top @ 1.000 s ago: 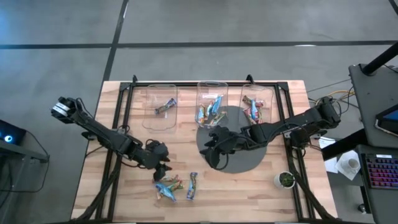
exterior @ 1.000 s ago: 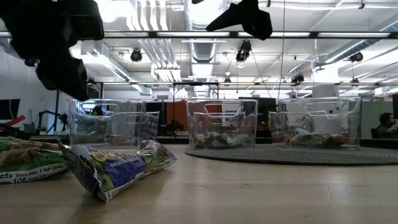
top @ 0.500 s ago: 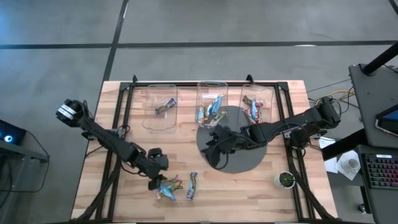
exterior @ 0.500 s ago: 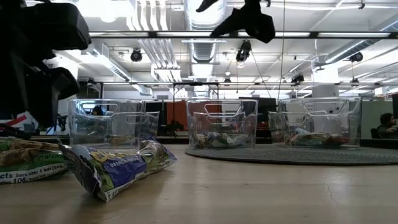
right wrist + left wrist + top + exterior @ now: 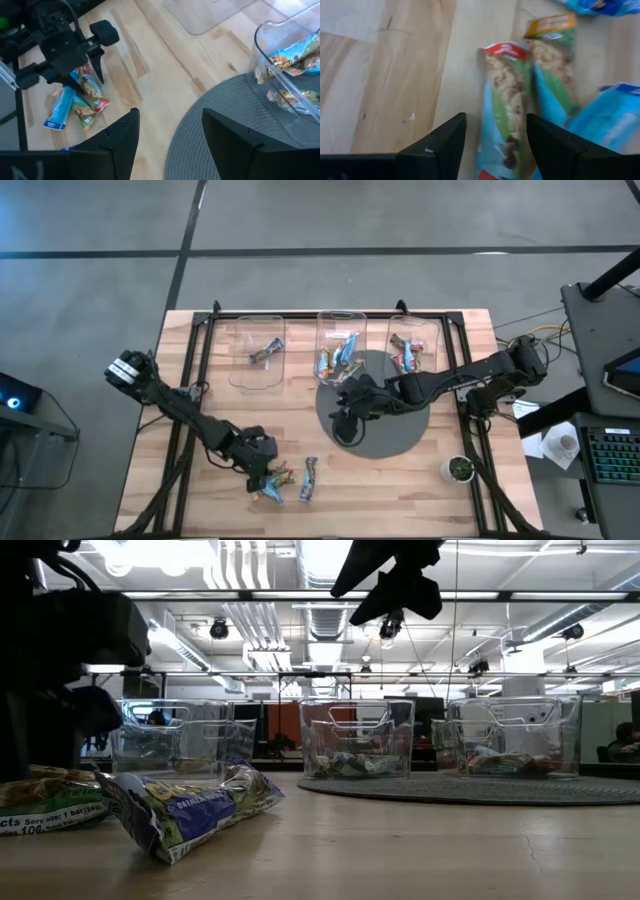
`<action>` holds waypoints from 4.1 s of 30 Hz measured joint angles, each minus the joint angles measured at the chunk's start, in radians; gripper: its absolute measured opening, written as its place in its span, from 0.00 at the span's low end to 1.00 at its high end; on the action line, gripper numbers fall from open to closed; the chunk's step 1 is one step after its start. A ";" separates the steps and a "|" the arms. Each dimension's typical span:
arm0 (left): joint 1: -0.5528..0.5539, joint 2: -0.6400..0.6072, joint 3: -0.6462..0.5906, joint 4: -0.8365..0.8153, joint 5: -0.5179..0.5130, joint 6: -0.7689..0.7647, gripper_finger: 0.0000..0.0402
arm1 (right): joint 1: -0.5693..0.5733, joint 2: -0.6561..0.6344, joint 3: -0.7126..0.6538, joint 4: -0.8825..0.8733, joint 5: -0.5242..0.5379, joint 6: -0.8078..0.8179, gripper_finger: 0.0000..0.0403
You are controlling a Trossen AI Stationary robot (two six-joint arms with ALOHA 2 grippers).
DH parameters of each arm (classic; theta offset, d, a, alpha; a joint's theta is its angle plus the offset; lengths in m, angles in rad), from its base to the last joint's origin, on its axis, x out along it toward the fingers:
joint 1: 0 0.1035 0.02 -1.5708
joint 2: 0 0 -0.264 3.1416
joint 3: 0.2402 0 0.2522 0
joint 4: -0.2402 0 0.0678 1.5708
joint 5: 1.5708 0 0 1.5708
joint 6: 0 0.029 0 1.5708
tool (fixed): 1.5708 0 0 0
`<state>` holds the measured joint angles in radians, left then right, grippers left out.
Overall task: Pick and place Granola Bars by type
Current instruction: Put the red granola bar into the right transparent bin
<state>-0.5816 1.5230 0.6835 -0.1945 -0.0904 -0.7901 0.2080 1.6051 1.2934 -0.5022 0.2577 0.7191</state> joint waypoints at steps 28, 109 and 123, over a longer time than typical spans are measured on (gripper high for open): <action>0.093 -0.073 0.185 -0.282 -0.255 0.037 0.17 | -0.088 -0.085 -0.057 0.064 -0.165 0.065 0.51; 0.340 -0.058 0.378 -0.021 -0.392 0.530 0.17 | -0.189 -0.047 -0.216 0.465 -0.423 0.281 0.53; 0.340 -0.058 0.377 -0.006 -0.344 0.527 0.17 | -0.189 -0.033 -0.216 0.486 -0.415 0.295 0.39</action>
<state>-0.2420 1.4647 1.0604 -0.2003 -0.4347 -0.2634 0.0189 1.5723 1.0771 -0.0158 -0.1577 1.0145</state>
